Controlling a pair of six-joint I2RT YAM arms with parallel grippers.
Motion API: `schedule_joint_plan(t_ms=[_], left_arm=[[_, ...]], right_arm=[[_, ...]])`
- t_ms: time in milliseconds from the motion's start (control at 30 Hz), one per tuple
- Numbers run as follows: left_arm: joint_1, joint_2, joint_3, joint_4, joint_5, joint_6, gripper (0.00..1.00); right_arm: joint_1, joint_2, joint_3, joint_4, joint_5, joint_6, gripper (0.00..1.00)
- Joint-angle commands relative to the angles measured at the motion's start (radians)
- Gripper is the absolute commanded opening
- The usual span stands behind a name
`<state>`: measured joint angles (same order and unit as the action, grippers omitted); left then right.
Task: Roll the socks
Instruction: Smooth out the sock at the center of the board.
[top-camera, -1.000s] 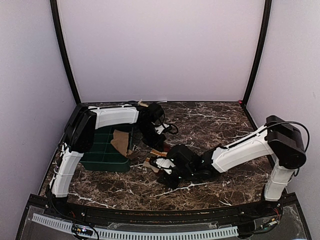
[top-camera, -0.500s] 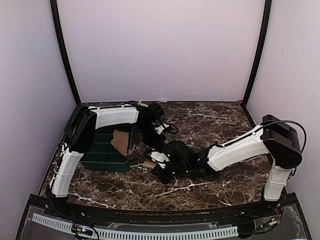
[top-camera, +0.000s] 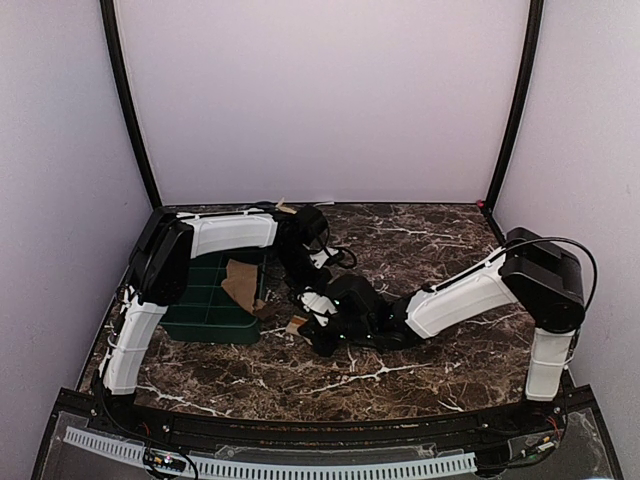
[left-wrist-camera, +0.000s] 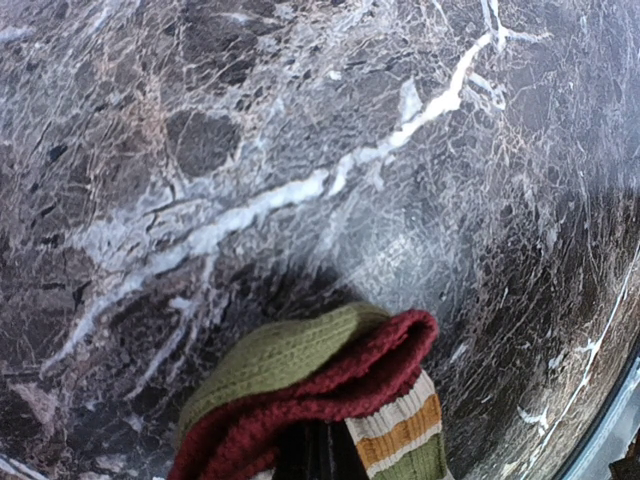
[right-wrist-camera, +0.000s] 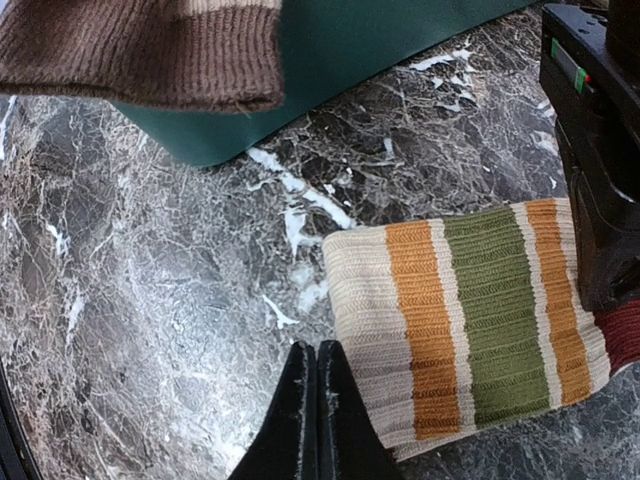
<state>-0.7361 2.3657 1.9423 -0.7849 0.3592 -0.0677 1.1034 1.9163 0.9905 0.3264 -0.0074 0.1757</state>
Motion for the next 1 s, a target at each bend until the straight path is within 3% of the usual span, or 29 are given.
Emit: schedule_joint_plan(t_ms=[0, 333, 600, 967], left_arm=[[-0.011, 0.068, -0.021, -0.068, -0.008, 0.009, 0.0], [-0.011, 0.076, -0.019, -0.069, -0.01, 0.011, 0.0], [-0.011, 0.079, -0.017, -0.071, -0.008, 0.009, 0.0], [-0.011, 0.085, -0.017, -0.071, -0.005, 0.005, 0.0]], right_arm=[[-0.014, 0.032, 0.006, 0.098, -0.04, 0.031, 0.0], [-0.041, 0.093, 0.003, 0.164, -0.119, 0.091, 0.0], [-0.045, 0.131, -0.014, 0.207, -0.194, 0.152, 0.19], [-0.041, 0.104, -0.077, 0.255, -0.255, 0.206, 0.19]])
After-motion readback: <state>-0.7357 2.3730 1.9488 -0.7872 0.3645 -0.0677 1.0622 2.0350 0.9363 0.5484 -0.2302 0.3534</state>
